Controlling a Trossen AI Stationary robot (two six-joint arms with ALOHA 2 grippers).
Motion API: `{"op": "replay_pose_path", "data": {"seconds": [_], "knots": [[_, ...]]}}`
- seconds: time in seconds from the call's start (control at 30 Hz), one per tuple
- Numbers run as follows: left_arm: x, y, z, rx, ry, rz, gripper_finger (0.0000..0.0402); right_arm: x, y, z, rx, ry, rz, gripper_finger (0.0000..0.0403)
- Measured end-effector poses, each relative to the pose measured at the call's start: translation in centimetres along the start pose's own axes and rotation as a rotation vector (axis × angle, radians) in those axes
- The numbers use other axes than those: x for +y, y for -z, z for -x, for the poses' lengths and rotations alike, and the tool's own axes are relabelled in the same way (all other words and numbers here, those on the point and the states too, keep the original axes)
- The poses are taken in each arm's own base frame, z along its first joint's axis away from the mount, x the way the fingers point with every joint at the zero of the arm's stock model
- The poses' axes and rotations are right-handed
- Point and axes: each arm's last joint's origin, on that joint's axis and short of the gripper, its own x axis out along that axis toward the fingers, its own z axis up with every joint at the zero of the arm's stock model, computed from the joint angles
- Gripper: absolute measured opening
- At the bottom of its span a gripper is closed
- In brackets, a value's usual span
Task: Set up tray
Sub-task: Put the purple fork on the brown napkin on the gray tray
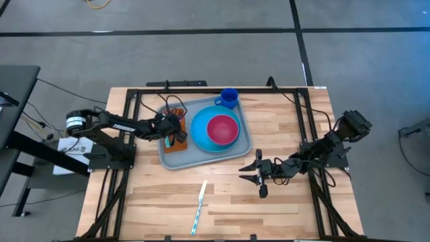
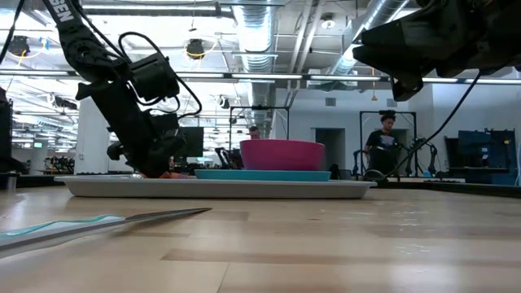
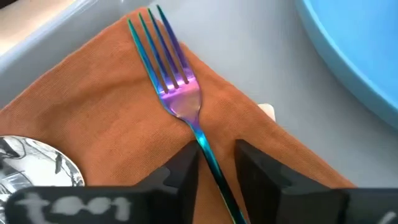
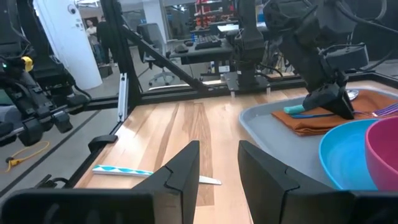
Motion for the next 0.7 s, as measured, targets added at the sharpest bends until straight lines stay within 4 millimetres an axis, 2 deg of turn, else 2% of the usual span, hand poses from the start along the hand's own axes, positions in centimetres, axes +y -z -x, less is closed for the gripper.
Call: {"op": "replay_pose_path", "data": {"seconds": [0.27,0.47,0.7], "knots": [[-0.1,-0.1,0.0,-0.009,0.009,0.067,0.0009,0.0,0.0,0.0,0.000,0.000,0.000,0.0104],[-0.2,-0.2,0.3,-0.031,0.008,0.147,0.0012,0.0,0.0,0.0,0.001,0.000,0.001,0.0104],[-1.0,-0.4,1.7,-0.163,-0.043,0.387,0.0006,0.0,0.0,0.0,0.001,0.000,0.000,0.0104]]}}
